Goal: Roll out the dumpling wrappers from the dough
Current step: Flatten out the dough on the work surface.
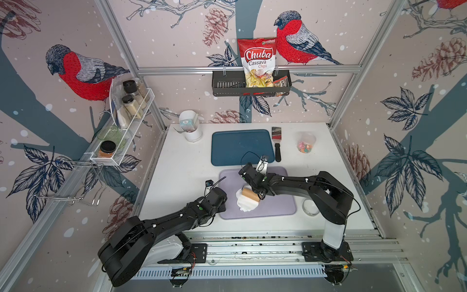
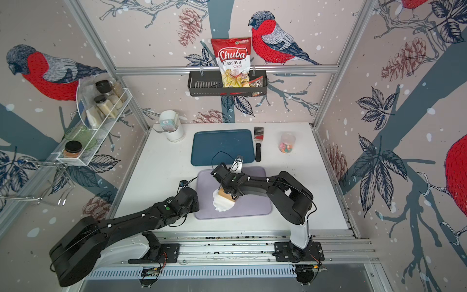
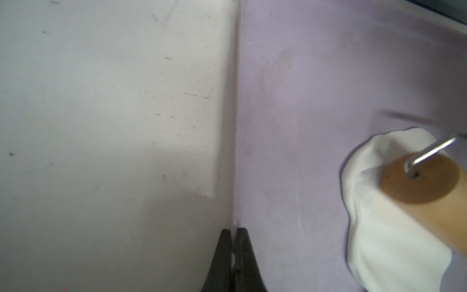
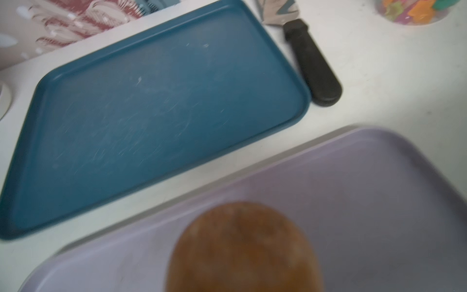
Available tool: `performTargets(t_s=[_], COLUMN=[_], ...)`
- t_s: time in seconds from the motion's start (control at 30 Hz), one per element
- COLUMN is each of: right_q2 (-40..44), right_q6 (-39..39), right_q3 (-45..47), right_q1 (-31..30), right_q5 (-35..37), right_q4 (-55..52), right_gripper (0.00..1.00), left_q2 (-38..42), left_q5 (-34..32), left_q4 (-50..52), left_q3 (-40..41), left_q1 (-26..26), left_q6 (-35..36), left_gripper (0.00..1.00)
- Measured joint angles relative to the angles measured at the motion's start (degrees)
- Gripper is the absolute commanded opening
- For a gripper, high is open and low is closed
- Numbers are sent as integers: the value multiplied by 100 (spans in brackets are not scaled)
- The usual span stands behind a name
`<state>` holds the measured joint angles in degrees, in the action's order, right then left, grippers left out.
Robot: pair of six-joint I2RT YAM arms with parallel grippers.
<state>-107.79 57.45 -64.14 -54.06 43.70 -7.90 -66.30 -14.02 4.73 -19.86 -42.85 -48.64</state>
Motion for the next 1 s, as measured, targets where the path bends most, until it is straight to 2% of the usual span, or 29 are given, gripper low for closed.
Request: performTargets(t_s=[0.1, 0.27, 0.4, 0.5, 0.67, 0.73, 0.9, 1.0], right_q2=[24, -188, -13, 116, 0, -52, 210, 251], right_q6=[9, -48, 144, 116, 48, -24, 111, 44], right_q3=[7, -260, -15, 83, -55, -125, 155, 144], right_q1=[22, -734, -192, 116, -693, -811, -33, -105], right_q5=[149, 63, -380, -131, -107, -192, -297, -168], right_q4=[-35, -197, -4, -87, -267, -269, -170, -258], right_gripper=[0, 0, 0, 0, 0, 0, 0, 0], left_q2=[0, 2, -20, -33, -72, -96, -111, -111], left_q5=[24, -39, 4, 22, -15, -28, -31, -35], left_q4=[-7, 24, -55, -61, -63, -61, -103, -103], left_q3=[0, -2, -2, -2, -11, -26, -31, -31], left_q1=[0, 0, 0, 0, 0, 0, 0, 0], left_q6=[-7, -26, -98, -92, -85, -85, -87, -87], left_gripper=[0, 0, 0, 0, 0, 0, 0, 0])
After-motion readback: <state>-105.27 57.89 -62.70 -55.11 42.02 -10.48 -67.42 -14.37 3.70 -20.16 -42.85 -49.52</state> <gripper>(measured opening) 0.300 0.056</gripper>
